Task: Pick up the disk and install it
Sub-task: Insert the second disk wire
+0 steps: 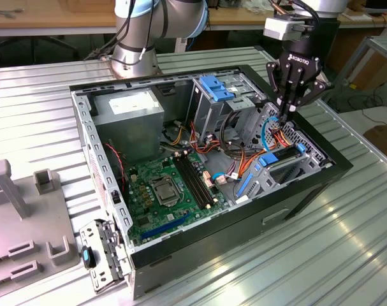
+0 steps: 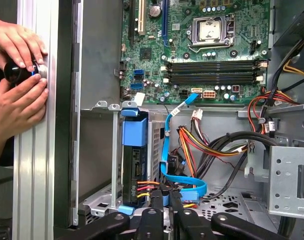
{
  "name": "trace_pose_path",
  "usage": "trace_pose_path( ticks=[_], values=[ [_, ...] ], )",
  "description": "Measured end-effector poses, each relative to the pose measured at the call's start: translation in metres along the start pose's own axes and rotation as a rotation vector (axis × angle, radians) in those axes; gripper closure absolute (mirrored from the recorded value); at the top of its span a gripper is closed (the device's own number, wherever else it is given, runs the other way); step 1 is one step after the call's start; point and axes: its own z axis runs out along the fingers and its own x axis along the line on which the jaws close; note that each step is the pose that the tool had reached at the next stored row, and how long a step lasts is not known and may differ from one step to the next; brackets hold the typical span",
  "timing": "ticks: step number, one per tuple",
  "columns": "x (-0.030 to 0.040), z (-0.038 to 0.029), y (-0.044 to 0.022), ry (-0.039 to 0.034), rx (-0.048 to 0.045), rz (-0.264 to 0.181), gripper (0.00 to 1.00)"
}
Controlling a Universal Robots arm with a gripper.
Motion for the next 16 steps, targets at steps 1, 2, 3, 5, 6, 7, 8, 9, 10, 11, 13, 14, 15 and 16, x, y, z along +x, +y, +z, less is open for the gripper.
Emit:
trace_pose_path(
  ticks=[1, 2, 3, 5, 6, 7, 8, 9, 10, 11, 13, 14, 15, 16],
  values=[
    [0.0, 0.0, 0.0, 0.0, 0.0, 0.0, 0.82],
    [0.0, 0.0, 0.0, 0.0001, 0.0, 0.0, 0.76],
    [0.0, 0.0, 0.0, 0.0001, 0.0, 0.0, 0.76],
    [-0.0001, 0.0, 0.001, 0.0001, -0.0001, 0.0, 0.76],
    [-0.0001, 0.0, 0.0016, 0.0001, 0.0, 0.0, 0.76],
    [-0.0001, 0.0, 0.0028, 0.0002, 0.0002, 0.0, 0.76],
    [-0.0001, 0.0, 0.003, 0.0005, 0.0002, 0.0, 0.76],
    [-0.0001, 0.0, 0.003, 0.0008, 0.0002, 0.0, 0.76],
    [-0.0001, 0.0, 0.003, 0.0015, 0.0002, 0.0, 0.76],
    [-0.0001, -0.0001, 0.003, 0.002, 0.0002, 0.0, 0.76],
    [-0.0002, 0.0, 0.003, 0.0029, 0.0002, 0.0, 0.76],
    [-0.0002, 0.0, 0.003, 0.003, 0.0002, 0.0, 0.76],
    [-0.0002, 0.0, 0.003, 0.0031, 0.0002, 0.0, 0.76],
    [-0.0002, -0.0001, 0.003, 0.0031, 0.0002, 0.0, 0.76]
  ],
)
